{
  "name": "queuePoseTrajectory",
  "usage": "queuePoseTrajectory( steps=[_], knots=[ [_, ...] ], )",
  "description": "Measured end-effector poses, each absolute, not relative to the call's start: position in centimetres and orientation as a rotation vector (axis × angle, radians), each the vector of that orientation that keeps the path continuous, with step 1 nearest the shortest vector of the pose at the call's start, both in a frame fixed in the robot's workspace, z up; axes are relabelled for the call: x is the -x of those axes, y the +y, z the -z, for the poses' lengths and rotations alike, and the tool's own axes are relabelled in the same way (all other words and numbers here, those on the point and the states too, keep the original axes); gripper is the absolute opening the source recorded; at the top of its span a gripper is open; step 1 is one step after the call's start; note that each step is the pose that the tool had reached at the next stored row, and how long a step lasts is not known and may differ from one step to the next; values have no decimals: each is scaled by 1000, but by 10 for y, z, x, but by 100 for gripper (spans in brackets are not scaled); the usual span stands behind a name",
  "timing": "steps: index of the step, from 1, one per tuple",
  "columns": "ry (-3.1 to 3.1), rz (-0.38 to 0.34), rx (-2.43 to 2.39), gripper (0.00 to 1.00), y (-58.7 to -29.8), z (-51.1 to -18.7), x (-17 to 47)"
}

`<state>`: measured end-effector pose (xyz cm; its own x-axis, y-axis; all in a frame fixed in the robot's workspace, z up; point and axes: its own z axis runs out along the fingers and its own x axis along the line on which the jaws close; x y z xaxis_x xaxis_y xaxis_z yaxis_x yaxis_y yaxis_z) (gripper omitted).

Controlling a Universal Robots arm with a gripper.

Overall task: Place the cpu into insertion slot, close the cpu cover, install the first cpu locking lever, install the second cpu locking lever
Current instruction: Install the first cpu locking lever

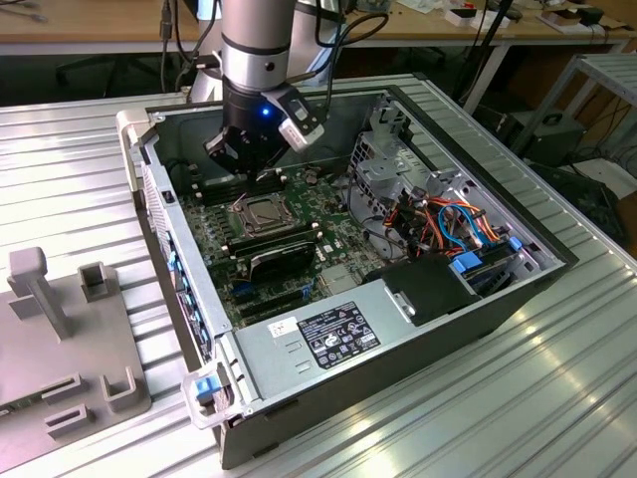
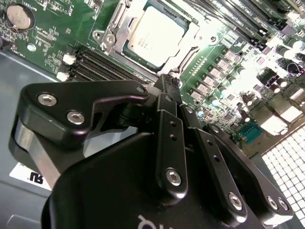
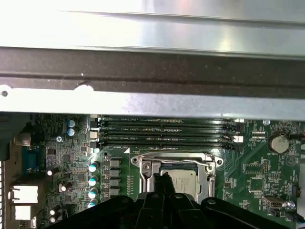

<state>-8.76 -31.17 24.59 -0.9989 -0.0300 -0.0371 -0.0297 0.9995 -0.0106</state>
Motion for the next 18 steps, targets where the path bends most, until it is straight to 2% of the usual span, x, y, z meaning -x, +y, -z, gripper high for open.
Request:
queuePoseTrajectory(
  steps=[18],
  knots=[
    [3103, 13, 91, 11, -305, -237, 88]
  ],
)
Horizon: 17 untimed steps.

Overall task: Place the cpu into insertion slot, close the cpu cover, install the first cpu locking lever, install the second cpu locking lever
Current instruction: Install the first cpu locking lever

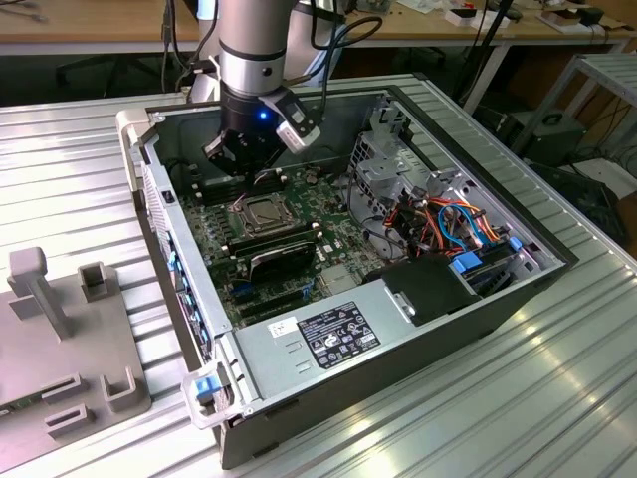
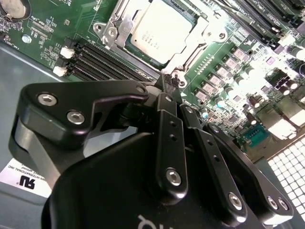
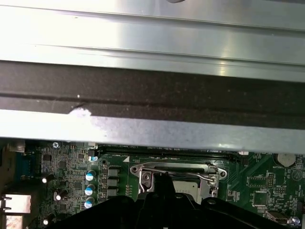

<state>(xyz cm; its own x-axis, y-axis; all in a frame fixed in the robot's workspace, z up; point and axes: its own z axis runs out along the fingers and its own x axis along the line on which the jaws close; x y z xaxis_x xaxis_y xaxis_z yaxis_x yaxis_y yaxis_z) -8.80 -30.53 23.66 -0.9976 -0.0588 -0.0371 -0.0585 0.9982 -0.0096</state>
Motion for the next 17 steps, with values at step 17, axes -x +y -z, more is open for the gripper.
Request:
queuePoseTrajectory(
  steps=[17],
  knots=[
    [3103, 14, 91, 11, -296, -229, 85]
  ],
)
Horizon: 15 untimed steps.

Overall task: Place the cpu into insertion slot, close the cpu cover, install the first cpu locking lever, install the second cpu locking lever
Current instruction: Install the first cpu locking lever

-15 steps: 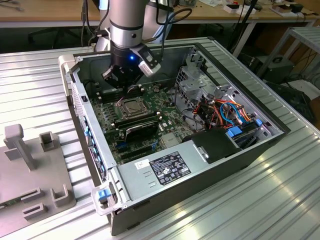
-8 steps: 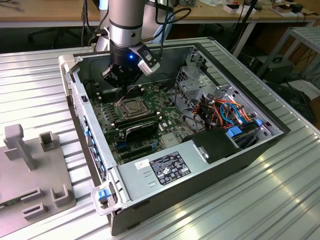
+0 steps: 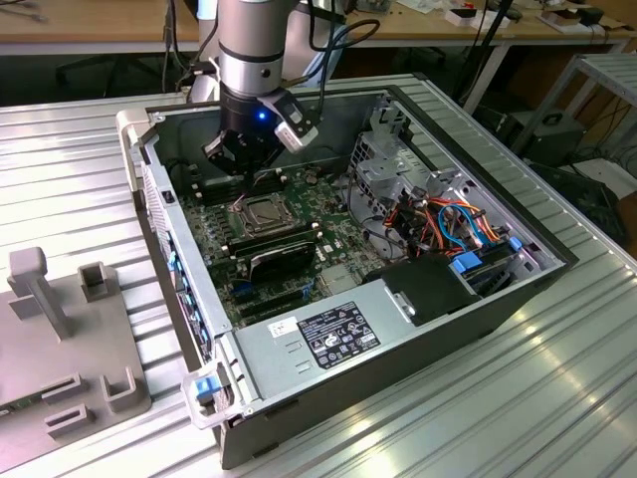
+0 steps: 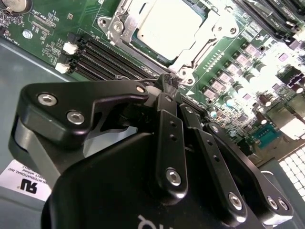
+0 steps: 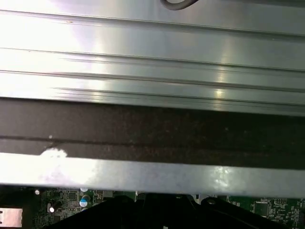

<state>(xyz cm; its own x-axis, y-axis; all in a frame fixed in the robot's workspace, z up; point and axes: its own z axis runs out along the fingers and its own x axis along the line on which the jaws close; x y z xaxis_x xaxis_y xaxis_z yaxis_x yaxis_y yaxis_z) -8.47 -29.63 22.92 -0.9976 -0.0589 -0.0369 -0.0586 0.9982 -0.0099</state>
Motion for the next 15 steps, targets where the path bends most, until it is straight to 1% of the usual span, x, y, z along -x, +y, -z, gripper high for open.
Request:
queuePoseTrajectory(
  steps=[15],
  knots=[
    [3103, 13, 91, 11, -293, -222, 68]
  ],
)
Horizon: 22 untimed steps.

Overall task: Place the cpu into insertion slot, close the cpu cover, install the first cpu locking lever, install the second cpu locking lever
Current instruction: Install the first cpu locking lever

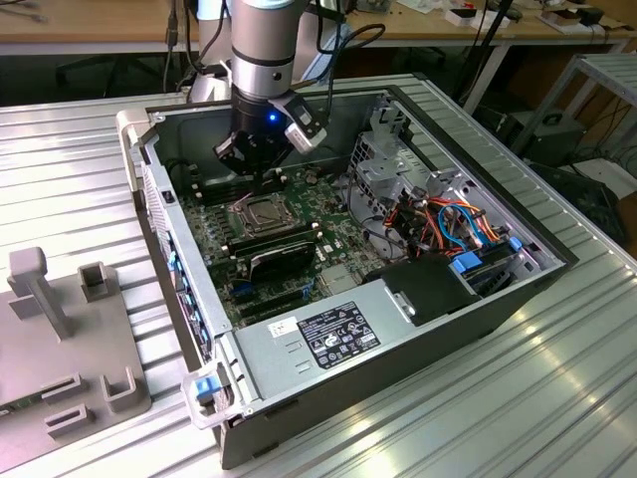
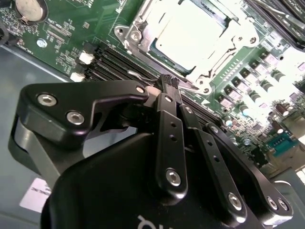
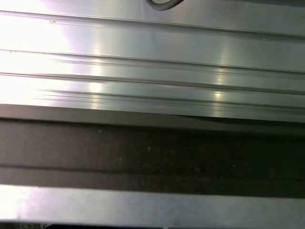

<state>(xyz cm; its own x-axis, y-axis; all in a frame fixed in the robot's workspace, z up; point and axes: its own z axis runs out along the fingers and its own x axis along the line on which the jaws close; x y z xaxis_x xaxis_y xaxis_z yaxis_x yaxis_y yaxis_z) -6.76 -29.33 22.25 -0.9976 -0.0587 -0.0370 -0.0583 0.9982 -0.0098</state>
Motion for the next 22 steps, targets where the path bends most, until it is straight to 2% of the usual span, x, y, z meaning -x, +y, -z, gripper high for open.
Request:
queuePoseTrajectory(
  steps=[22],
  knots=[
    [3103, 14, 91, 11, -291, -211, 48]
  ],
)
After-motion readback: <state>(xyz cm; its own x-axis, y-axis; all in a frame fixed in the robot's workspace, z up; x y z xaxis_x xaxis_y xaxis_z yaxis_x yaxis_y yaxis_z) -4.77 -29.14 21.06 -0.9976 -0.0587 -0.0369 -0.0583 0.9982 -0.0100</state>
